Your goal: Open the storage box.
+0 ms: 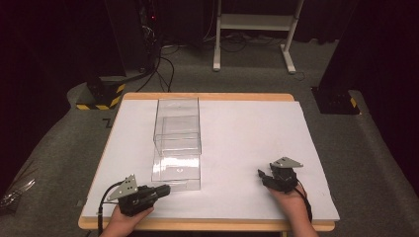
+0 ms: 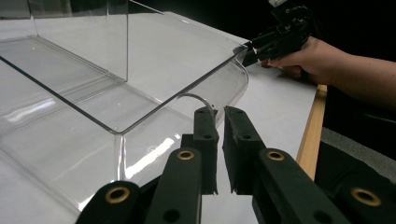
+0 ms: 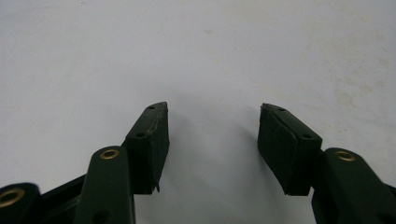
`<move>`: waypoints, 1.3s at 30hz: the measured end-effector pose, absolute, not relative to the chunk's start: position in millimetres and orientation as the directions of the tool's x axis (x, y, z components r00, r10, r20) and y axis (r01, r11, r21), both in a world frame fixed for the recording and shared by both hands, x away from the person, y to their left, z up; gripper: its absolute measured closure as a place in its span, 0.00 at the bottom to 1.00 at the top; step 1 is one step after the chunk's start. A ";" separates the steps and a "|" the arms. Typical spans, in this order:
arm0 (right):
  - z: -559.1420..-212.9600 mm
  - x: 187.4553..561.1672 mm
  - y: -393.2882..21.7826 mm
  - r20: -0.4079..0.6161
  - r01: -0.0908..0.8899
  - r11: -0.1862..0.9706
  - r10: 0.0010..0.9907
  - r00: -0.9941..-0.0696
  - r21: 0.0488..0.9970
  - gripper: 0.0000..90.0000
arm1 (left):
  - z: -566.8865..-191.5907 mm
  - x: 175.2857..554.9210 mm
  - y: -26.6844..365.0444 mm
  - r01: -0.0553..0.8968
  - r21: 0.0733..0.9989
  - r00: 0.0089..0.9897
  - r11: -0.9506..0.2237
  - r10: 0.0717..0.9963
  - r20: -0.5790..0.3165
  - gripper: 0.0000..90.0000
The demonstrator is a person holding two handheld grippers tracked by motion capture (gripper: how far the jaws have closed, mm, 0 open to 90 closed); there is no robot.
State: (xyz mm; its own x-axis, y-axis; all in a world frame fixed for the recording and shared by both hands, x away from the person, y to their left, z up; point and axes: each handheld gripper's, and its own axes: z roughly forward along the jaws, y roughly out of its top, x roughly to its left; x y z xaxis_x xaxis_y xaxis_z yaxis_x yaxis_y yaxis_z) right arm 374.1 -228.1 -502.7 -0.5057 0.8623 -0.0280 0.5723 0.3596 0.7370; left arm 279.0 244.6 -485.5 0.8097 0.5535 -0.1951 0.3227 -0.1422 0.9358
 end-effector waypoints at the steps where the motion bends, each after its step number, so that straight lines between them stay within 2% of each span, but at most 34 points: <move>1: -502.7 374.2 -228.1 -0.028 0.572 0.360 0.862 -0.506 0.737 0.48 | -485.5 278.9 244.6 0.322 0.936 0.810 -0.143 0.554 -0.194 0.93; 9: -502.7 374.1 -228.0 -0.027 0.573 0.359 0.863 -0.505 0.737 0.48 | -483.6 276.3 243.5 0.305 0.938 0.807 -0.165 0.568 -0.162 0.90; 19: -502.7 374.1 -228.0 -0.026 0.574 0.358 0.863 -0.505 0.737 0.48 | -474.7 272.9 255.8 0.280 0.953 0.787 -0.112 0.596 -0.161 0.88; 39: -502.7 374.1 -228.0 -0.027 0.574 0.359 0.862 -0.506 0.736 0.48 | -458.4 278.0 253.0 0.246 0.968 0.772 -0.056 0.615 -0.161 0.85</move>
State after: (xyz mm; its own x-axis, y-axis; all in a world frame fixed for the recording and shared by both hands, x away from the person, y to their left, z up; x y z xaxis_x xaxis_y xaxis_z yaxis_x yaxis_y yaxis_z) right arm 374.1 -228.0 -502.7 -0.5056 0.8623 -0.0266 0.5735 0.3590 0.7364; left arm 278.0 253.0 -458.4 0.7720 0.6149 -0.1612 0.2465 -0.0558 0.9675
